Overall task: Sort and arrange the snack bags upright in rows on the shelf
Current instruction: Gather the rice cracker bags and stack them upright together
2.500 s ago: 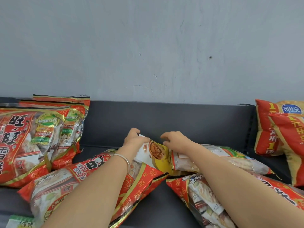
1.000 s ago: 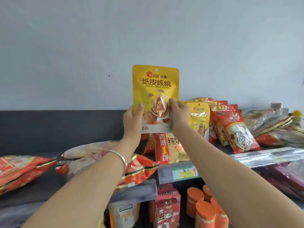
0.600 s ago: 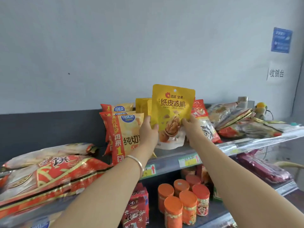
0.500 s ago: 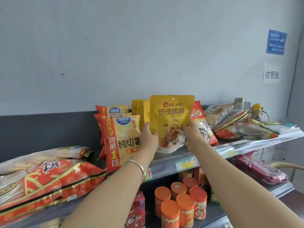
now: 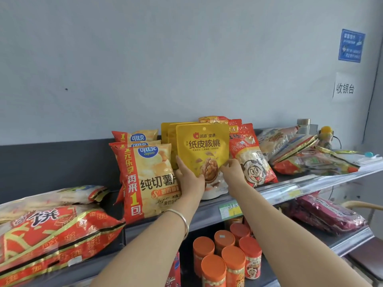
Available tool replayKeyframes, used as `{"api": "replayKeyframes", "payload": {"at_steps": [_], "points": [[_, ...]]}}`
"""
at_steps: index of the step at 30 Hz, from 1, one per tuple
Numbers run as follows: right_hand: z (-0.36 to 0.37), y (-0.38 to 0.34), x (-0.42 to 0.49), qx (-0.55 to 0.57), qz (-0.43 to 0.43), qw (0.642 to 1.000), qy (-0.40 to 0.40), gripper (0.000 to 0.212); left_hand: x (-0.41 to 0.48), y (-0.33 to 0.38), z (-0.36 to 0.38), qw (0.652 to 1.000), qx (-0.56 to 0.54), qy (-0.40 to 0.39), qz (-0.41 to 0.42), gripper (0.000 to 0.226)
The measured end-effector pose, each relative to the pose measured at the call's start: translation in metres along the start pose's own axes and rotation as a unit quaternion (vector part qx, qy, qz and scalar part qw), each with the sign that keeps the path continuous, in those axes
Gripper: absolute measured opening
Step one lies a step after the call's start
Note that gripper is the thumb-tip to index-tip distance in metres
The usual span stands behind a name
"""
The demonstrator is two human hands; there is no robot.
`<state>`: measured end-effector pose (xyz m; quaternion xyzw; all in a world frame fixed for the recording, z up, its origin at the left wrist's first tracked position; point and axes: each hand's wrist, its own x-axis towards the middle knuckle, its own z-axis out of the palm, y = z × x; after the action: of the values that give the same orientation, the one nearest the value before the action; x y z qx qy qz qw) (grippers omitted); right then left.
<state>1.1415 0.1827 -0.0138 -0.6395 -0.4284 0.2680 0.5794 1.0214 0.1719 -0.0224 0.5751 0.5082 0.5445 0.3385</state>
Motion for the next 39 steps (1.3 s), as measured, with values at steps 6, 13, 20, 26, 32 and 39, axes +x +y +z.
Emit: {"api": "replayKeyframes", "payload": {"at_steps": [6, 13, 20, 26, 32, 39], "points": [[-0.014, -0.006, -0.022, -0.061, -0.054, 0.995, 0.052, 0.038, -0.017, 0.016, -0.006, 0.998, 0.023, 0.039, 0.045, 0.092], [0.000, -0.010, -0.070, -0.159, -0.231, 0.958, 0.061, 0.025, -0.046, 0.019, -0.038, 0.981, 0.105, 0.044, 0.158, 0.047], [0.052, -0.039, -0.116, -0.199, -0.361, 0.911, 0.007, 0.026, -0.051, 0.023, -0.120, 0.957, 0.180, 0.094, 0.205, 0.026], [0.130, -0.080, -0.164, -0.196, -0.468, 0.860, -0.058, 0.025, -0.047, 0.013, -0.233, 0.941, 0.244, 0.156, 0.177, 0.021], [0.229, -0.111, -0.212, -0.201, -0.506, 0.823, -0.161, 0.027, -0.047, -0.017, -0.370, 0.924, 0.312, 0.193, 0.110, 0.017], [0.351, -0.145, -0.273, -0.269, -0.447, 0.784, -0.337, 0.034, -0.045, -0.054, -0.512, 0.912, 0.355, 0.206, 0.023, 0.016]]}}
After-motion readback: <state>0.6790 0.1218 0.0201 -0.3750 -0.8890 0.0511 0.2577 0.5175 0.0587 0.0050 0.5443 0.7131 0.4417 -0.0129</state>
